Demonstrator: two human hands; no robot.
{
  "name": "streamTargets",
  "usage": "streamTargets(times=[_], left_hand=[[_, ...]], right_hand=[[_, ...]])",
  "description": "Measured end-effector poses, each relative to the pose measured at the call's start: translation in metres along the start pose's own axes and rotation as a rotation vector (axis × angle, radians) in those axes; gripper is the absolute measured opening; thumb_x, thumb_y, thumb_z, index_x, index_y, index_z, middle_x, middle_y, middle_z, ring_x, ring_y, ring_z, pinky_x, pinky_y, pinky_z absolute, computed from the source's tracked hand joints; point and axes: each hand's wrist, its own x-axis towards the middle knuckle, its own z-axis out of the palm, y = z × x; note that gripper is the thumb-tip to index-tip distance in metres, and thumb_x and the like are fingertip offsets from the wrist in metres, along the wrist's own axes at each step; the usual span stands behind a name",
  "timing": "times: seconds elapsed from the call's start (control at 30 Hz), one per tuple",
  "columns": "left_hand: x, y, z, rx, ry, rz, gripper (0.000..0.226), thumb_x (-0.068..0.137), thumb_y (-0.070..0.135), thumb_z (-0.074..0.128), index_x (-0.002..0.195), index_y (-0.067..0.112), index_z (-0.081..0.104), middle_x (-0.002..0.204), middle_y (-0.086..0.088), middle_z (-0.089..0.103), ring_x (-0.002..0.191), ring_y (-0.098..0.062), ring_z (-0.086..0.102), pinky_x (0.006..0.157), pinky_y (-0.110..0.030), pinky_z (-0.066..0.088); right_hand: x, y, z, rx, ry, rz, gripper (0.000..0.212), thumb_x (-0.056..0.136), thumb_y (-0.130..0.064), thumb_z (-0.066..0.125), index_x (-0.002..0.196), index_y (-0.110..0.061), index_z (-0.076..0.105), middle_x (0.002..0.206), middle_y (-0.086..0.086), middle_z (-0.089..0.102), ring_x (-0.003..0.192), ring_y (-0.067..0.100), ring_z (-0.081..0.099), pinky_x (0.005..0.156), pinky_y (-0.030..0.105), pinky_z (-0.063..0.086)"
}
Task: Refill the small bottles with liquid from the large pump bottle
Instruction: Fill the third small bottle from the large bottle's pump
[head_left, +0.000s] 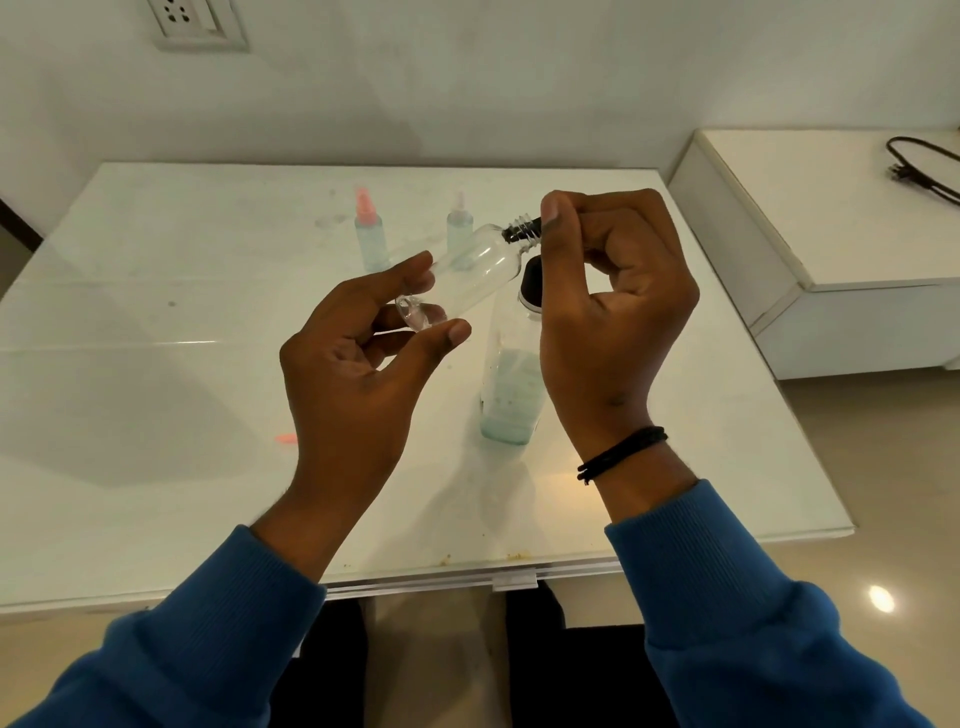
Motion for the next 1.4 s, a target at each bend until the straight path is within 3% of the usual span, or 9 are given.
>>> streamTargets(times=[0.23,0.4,0.6,0.8,1.03,1.27,1.4], left_hand=[[-0.0003,-0.0002,-0.0011,-0.003,0.001,-0.015,0.044,0.085,0.017,0.083,0.126,0.014,0.067,0.116,-0.001,0.073,0.1,-0.021,0.073,0.089,-0.027,0.06],[0.0002,0.0004,0.0004,-0.007,0.003,-0.015,0.044,0.085,0.017,0.083,0.126,0.014,0.067,0.117,0.0,0.073,0.101,-0.021,0.073,0.09,-0.027,0.06],[-0.0008,-0.0006,0.0001,-0.014,0.006,-0.037,0.044,0.085,0.017,0.083,0.126,0.014,0.068,0.116,-0.003,0.074,0.1,-0.024,0.074,0.089,-0.033,0.061],[-0.0003,0.0012,0.0008,-0.022,0.004,-0.032,0.044,0.085,0.017,0.083,0.126,0.013,0.068,0.115,-0.002,0.074,0.099,-0.022,0.074,0.089,-0.031,0.061],[-0.0002,0.0023,0.0004,-0.006,0.011,-0.023,0.043,0.085,0.018,0.083,0.125,0.016,0.067,0.115,0.002,0.073,0.099,-0.021,0.073,0.088,-0.025,0.059],[-0.0007,0.0012,0.0016,0.0,0.011,-0.018,0.044,0.085,0.017,0.083,0.125,0.015,0.067,0.116,0.002,0.073,0.101,-0.02,0.073,0.088,-0.021,0.058],[-0.0003,0.0018,0.001,-0.007,0.016,-0.012,0.044,0.084,0.018,0.084,0.125,0.017,0.067,0.116,0.002,0.073,0.101,-0.021,0.073,0.088,-0.022,0.058]], right_hand=[[-0.0052,0.0014,0.0034,0.008,0.013,0.012,0.016,0.094,-0.006,0.068,0.081,0.003,0.072,0.086,0.003,0.067,0.083,0.013,0.065,0.073,0.029,0.057],[-0.0004,0.0019,0.0002,-0.005,0.013,0.0,0.014,0.093,-0.004,0.069,0.08,0.0,0.072,0.083,-0.002,0.065,0.081,0.003,0.06,0.074,0.02,0.051],[-0.0023,0.0024,0.003,0.01,0.021,0.022,0.015,0.094,-0.005,0.067,0.08,0.001,0.072,0.083,-0.003,0.064,0.081,-0.001,0.059,0.075,0.017,0.05],[0.0001,0.0015,0.0018,-0.012,0.03,0.004,0.018,0.094,-0.007,0.068,0.078,-0.001,0.071,0.081,-0.005,0.064,0.077,0.012,0.061,0.072,0.028,0.052],[-0.0003,-0.0008,0.0042,-0.006,0.032,0.014,0.019,0.094,-0.008,0.067,0.077,-0.001,0.07,0.079,-0.004,0.063,0.077,0.011,0.06,0.072,0.025,0.051],[-0.0034,0.0015,0.0052,-0.015,0.045,0.019,0.019,0.094,-0.009,0.067,0.076,-0.003,0.069,0.079,-0.003,0.063,0.075,0.02,0.061,0.067,0.043,0.052],[-0.0005,0.0007,0.0048,-0.025,0.035,0.024,0.02,0.093,-0.007,0.068,0.074,-0.003,0.068,0.076,-0.004,0.062,0.073,0.018,0.059,0.068,0.043,0.051]])
